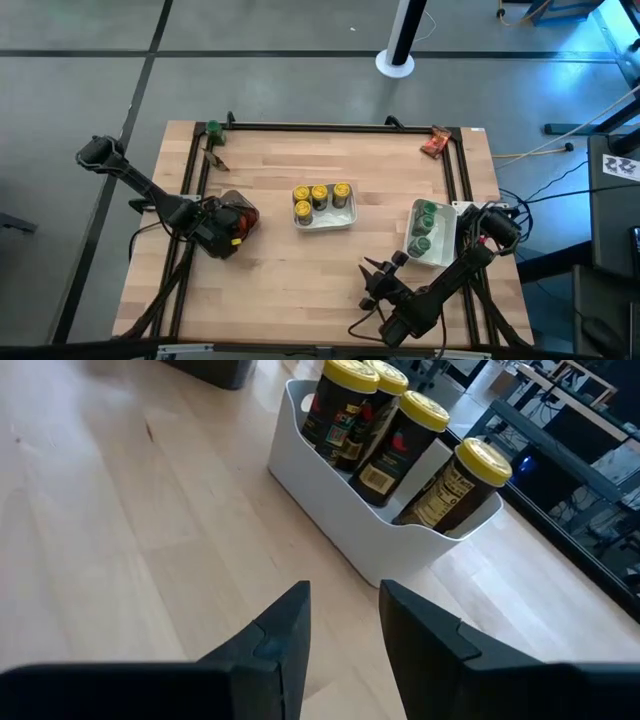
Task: Sort spices by type
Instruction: Put the bottom orange seasoning pack into the black bin, then put the left orange seasoning pack into the black bin
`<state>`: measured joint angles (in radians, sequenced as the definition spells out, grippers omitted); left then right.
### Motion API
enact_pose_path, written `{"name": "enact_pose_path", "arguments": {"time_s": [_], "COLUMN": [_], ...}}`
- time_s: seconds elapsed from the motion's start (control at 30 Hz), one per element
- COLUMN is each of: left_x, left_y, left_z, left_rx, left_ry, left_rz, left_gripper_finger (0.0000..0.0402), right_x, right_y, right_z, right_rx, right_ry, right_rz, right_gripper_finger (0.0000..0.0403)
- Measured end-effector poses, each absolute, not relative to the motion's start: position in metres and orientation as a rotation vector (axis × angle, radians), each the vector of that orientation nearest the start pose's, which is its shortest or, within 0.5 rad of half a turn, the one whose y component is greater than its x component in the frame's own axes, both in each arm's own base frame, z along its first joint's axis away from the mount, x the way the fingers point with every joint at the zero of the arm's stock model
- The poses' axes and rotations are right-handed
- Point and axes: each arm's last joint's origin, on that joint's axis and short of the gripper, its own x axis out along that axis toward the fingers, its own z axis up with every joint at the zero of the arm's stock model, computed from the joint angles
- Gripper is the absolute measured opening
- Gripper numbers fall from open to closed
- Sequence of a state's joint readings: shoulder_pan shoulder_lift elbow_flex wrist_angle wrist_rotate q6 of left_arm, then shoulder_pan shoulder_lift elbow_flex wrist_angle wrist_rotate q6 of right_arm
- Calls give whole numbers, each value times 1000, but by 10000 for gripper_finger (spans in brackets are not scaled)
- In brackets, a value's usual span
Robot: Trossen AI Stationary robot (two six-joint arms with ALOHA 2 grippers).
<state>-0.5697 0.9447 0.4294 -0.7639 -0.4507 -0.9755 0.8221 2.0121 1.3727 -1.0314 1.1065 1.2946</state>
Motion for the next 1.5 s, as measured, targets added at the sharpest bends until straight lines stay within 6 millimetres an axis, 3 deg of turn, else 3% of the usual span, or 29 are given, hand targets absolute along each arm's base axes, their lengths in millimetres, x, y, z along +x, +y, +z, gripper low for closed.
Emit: {"name": "enact_pose_path", "arguments": {"time_s": [0.13,0.3,0.53,0.9,1.17,1.3,1.5], "left_x": [120,120,129,128,136,139,143], "left_y": [-62,-62,-68,-67,-61,-52,-27], "left_z": [159,161,189,249,302,314,312], "left_rx": [-244,-223,-234,-238,-237,-184,-203], "left_ry": [1022,1038,1016,1030,885,816,833], "left_rz": [422,410,358,385,378,443,627], "left_gripper_finger": [50,109,158,163,163,163,163], "right_x": [263,263,263,263,264,266,269], "right_y": [245,245,244,245,244,241,238], "right_z": [164,164,164,164,164,164,164], "right_rx": [-186,-190,-190,-189,-188,-184,-180], "right_ry": [582,584,583,583,584,584,585], "right_rz": [-677,-677,-677,-677,-680,-688,-702], "right_gripper_finger": [121,121,121,121,121,121,121]}}
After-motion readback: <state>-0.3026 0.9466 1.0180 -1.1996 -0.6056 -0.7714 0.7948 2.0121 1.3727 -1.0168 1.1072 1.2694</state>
